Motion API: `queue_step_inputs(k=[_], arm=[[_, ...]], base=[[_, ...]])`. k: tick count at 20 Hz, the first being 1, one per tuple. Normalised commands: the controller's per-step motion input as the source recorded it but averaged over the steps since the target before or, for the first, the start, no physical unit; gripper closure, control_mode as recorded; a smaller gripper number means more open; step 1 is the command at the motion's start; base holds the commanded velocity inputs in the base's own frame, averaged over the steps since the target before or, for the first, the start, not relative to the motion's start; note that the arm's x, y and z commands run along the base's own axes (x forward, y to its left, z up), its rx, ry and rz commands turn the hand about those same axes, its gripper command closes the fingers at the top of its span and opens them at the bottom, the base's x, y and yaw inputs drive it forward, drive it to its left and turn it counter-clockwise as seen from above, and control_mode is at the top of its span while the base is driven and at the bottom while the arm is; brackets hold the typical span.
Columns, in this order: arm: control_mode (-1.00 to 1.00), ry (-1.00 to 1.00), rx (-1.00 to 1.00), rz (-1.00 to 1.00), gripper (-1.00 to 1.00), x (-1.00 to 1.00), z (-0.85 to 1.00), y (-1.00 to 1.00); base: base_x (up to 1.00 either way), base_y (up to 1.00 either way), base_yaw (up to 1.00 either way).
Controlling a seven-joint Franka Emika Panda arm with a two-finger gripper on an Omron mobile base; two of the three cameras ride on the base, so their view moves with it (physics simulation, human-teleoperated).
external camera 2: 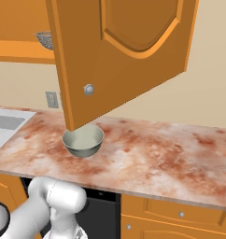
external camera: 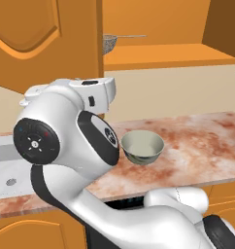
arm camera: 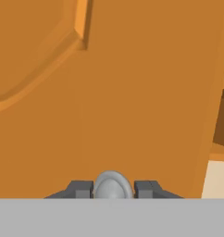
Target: Open the cabinet and setup a tea strainer by placing it in the bowl upright.
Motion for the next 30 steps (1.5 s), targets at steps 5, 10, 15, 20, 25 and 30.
queue_step_inputs(k=[5, 10, 15, 20, 25, 30], arm=[[-1.00, 0.01, 0.00, 0.00, -1.00, -0.03, -0.02, 0.21], [-1.00, 0.00, 0.00, -0.04, -1.00, 0.00, 0.00, 0.21], [-1.00, 0.00, 0.00, -0.07, -1.00, -0.10, 0.00, 0.45], [-1.00, 0.00, 0.08, -0.01, -1.00, -0.60, 0.02, 0.04], [-1.00, 0.01, 0.05, -0.03, -1.00, -0.39, 0.01, 0.06], [-1.00, 0.02, 0.10, -0.02, -1.00, -0.62, 0.00, -0.22]], base=[[0.00, 0.00, 0.00], [0.00, 0.00, 0.00], [0.00, 0.00, 0.00], [0.00, 0.00, 0.00], [0.00, 0.00, 0.00], [0.00, 0.00, 0.00]])
